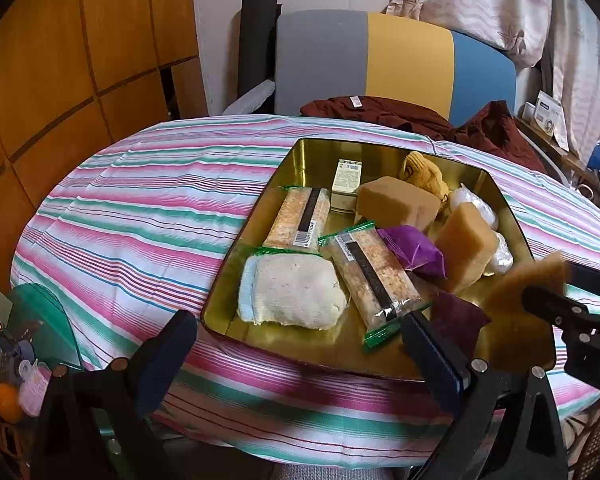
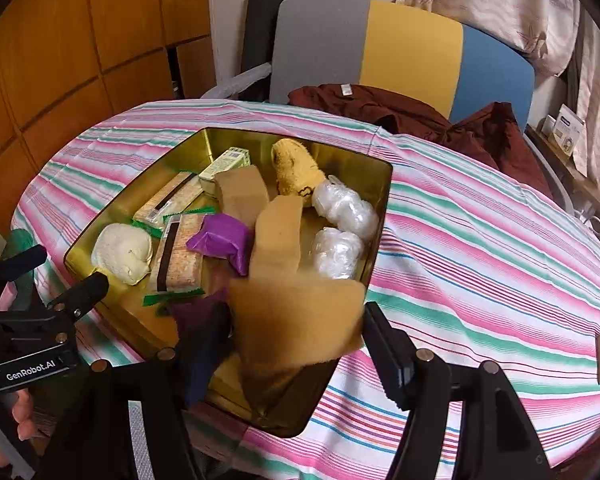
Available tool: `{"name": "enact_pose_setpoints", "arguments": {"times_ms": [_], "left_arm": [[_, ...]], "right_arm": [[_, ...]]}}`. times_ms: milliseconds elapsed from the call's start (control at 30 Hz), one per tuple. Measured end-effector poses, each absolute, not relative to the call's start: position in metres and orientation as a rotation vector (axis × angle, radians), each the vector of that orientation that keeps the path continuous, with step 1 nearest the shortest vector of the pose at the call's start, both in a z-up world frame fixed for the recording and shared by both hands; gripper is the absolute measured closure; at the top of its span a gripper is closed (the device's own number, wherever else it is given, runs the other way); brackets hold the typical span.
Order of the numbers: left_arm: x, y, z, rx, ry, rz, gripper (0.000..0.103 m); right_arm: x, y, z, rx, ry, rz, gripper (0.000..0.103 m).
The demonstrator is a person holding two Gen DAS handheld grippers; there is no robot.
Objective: Organize objects
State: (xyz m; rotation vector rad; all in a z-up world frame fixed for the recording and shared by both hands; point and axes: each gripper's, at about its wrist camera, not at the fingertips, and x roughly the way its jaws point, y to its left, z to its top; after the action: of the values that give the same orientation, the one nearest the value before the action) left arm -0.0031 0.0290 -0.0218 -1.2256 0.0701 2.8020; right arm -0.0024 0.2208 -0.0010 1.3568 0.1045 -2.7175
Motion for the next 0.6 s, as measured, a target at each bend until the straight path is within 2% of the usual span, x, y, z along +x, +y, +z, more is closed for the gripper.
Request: {"name": "enact_pose_setpoints", "arguments": {"times_ms": [267,300,333,400,600], "left_arm": [[-0.005,0.026,-0.022,-1.234,0.05,2.801,0.0],[-0.005,0.026,-0.022,-1.236,0.044,2.8,0.0],[-0.005,0.026,-0.022,-1.238,0.04,2.799,0.0],[-0.005,0.025,-0.022,-1.238,0.038,2.801,0.0],[-0.005,0.025,-0.022,-1.235,0.049,2.803,0.0]], "right_arm": [[-0.002,0.226,0.005,1.317,0.043,-2.743,0.035],[-0.004,0.225,0.004,1.326,0.052,-2.744,0.037],[-0.006,0.224,0.002,1.333,0.062,-2.744,0.045],[-0.011,0.223,-0.001,1.341,0.069,-2.751,0.05],[-0.032,0.218,-0.023,1.445,0.018,-2.682,0.051]]}}
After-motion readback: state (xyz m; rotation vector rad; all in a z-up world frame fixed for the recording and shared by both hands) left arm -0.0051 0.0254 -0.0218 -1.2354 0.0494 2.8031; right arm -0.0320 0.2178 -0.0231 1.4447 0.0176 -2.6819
